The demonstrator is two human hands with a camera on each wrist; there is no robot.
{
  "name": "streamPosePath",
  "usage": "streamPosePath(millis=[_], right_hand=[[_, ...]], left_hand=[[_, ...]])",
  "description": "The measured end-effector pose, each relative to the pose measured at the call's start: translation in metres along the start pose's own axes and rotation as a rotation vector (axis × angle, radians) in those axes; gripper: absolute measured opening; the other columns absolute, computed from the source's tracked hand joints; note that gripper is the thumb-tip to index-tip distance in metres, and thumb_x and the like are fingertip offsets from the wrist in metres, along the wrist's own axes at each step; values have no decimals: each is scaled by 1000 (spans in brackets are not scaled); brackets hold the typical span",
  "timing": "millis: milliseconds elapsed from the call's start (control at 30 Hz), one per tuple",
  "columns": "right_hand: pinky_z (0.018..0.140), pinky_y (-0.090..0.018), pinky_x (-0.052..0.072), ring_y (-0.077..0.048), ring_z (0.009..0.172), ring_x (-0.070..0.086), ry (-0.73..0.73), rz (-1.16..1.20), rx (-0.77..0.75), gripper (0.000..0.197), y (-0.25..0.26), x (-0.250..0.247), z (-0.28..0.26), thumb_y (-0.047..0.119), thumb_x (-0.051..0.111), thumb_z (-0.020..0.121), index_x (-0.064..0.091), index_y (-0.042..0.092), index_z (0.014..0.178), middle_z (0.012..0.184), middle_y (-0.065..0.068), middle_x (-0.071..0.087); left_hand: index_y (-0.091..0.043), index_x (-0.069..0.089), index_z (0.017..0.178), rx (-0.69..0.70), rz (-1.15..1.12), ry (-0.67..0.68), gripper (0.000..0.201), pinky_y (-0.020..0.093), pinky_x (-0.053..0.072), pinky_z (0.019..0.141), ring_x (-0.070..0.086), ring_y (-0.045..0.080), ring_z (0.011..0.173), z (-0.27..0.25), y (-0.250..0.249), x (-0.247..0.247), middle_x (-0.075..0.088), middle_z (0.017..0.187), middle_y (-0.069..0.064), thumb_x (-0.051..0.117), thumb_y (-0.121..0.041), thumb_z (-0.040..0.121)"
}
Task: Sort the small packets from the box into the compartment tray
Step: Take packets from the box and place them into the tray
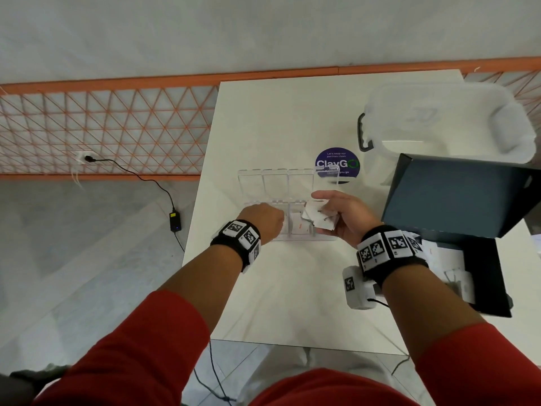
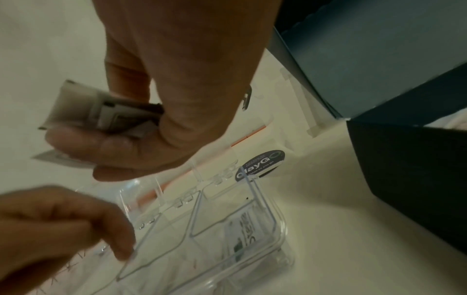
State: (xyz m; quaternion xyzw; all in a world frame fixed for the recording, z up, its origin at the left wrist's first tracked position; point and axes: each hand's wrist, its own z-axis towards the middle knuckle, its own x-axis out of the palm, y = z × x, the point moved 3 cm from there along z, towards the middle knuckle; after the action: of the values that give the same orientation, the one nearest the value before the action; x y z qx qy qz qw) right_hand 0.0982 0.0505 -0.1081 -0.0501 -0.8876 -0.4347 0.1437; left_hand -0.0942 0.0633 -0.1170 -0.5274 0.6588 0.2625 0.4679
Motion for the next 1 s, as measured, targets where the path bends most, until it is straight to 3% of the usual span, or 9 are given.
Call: streamPosePath(millis=[67,133,233,300,500,600,767,900,1000], right_hand=[[60,-35,59,-32,90,67,19,14,-9,36,-1,1,-1,-12,52,86,70,14,103,107,-13,66],[61,-38,59,-31,87,65,18,-4,-27,38,-3,2,-1,-15,54,85,69,14,104,104,-12,65],[55,-31,56,-18,64,62,9,-94,-43,37,-8,5,-2,-14,58,85,68,13,110,69,-1,64],[54,-27,49,-18,60,55,-11,-136,-65,33,-10,7,-2,-10,63,85,69,16,105,56,1,57],[71,-39,36,-33,86,42,-19,-67,-136,25,-13,10,-1,-1,75,81,75,23,88,91,-19,57],[76,-36,45,-31,81,52,-30,-40,-171,22,-14,11,-1,0,75,82,77,22,80,83,-15,65],[74,-40,40,-29,76,49,-82,-58,-175,18,-17,8,1,6,78,80,78,23,79,82,-14,61],[49,-23,33,-14,51,40,-96,-126,-192,14,-16,9,3,12,82,77,76,25,77,61,-1,55],[68,-33,44,-24,69,53,-97,-106,-199,15,-16,7,4,8,81,78,77,22,77,68,-4,68]], left_hand=[[-17,67,104,-24,-244,-169,28,36,51,79,62,22,88,-4,0,-13,69,99,3,40,-22,96],[-20,68,92,-21,-583,-329,20,27,48,68,59,5,70,-8,-3,-26,69,88,-6,48,-21,93],[-32,66,89,20,-882,-304,6,14,46,59,56,-5,59,-12,-15,-39,67,85,-14,66,-35,84],[-37,64,93,10,-865,-192,23,19,53,65,60,-2,63,-10,-18,-41,65,87,-14,77,-39,74],[-25,64,94,-56,-965,-121,22,36,60,73,71,20,66,-14,-15,-40,71,72,0,74,-16,76],[-25,62,99,-76,-983,-91,24,33,58,72,70,15,68,-17,-14,-40,72,75,0,70,-16,78],[-43,55,112,1,-930,-93,44,28,54,74,65,12,78,-22,-14,-39,64,95,-10,72,-19,78],[-33,69,97,0,-918,-214,22,19,50,68,64,6,69,-18,-10,-41,63,90,-10,71,-18,82],[-26,69,88,-82,-923,-315,14,20,53,62,66,3,60,-16,2,-42,66,85,-8,71,-14,81]])
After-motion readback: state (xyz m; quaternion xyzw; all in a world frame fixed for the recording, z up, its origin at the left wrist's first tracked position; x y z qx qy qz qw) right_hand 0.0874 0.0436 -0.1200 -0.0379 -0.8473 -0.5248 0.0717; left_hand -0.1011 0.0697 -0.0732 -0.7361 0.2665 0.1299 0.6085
